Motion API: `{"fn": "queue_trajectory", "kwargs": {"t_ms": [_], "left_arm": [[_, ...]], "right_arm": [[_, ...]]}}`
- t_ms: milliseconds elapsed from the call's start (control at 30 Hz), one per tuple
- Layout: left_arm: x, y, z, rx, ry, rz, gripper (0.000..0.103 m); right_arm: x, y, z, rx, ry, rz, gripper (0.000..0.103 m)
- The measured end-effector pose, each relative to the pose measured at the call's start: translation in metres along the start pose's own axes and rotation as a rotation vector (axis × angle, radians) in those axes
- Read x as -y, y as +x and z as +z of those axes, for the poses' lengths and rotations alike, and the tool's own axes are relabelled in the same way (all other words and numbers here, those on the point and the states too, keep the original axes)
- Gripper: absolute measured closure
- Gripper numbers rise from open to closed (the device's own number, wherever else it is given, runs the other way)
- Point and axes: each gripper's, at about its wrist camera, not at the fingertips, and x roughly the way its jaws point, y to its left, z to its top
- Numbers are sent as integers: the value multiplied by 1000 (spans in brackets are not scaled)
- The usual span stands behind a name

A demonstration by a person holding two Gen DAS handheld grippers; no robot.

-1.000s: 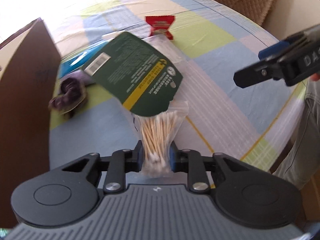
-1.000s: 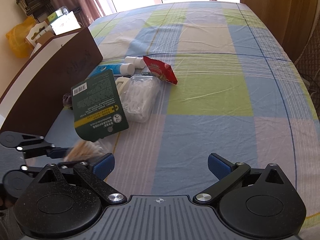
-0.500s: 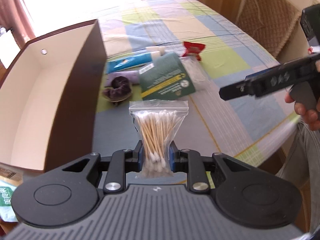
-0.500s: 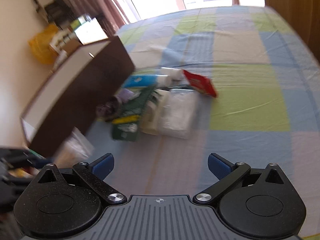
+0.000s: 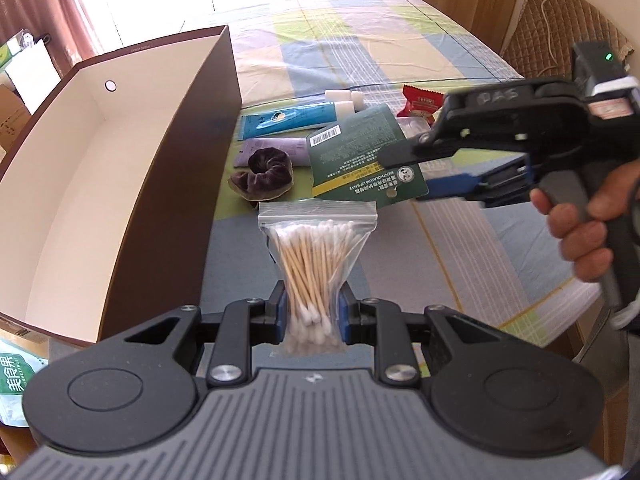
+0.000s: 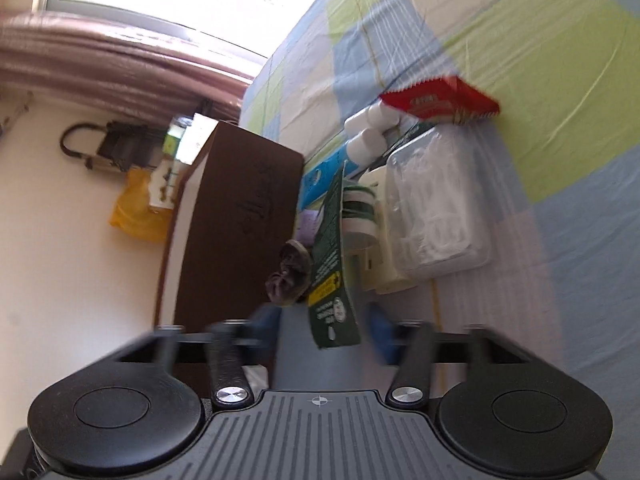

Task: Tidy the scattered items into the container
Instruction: 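Lift the swab bag with the left gripper while the right gripper reaches the green card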

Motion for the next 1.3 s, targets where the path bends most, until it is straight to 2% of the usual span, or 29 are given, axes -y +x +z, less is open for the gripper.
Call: {"fn": "queue_trajectory", "kwargs": {"t_ms": [100, 267, 400, 467, 533, 567, 600, 633, 667, 733, 833, 1000, 1067, 1167, 1267, 1300], "left_arm": [[0, 0, -1, -5, -3, 2, 83], [1, 2, -3, -12, -8, -4, 83], [6, 4, -3, -16, -3, -16, 83], [8, 5, -3, -18, 0, -23, 83], [11, 5, -2, -21, 2, -29, 83], [12, 6, -2, -22, 4, -33, 83], [13, 6, -2, -23, 5, -36, 83], [14, 7, -2, -23, 6, -38, 83], [15, 7, -2, -24, 8, -38, 83], [17, 7, -1, -24, 11, -40, 83], [18, 8, 0, -27, 10, -43, 83], [17, 8, 1, -23, 4, -49, 82], [16, 11, 1, -28, -1, -50, 82], [16, 14, 1, -34, -2, -46, 82], [15, 16, 2, -37, -6, -46, 82], [15, 16, 3, -37, -8, -46, 82]], "right_arm": [[4, -9, 1, 1, 16, 43, 99], [15, -46, -5, -35, -8, 23, 101], [27, -82, -9, -76, -44, -89, 100], [26, -102, -9, -50, -104, -204, 99], [20, -117, -6, -11, -173, -350, 83], [15, -121, -5, 12, -215, -433, 60], [9, -123, -6, 37, -269, -505, 31], [3, -125, -7, 64, -327, -573, 22], [-3, -125, -9, 86, -383, -619, 18], [-12, -117, -13, 86, -458, -654, 18], [-13, -103, -12, 63, -447, -607, 17], [5, -97, -6, 115, -247, -480, 17], [7, -99, 0, 138, -168, -461, 17], [4, -90, 11, 151, -104, -468, 17], [-10, -71, 13, 145, -156, -536, 0], [-15, -64, 13, 142, -182, -568, 0]]}}
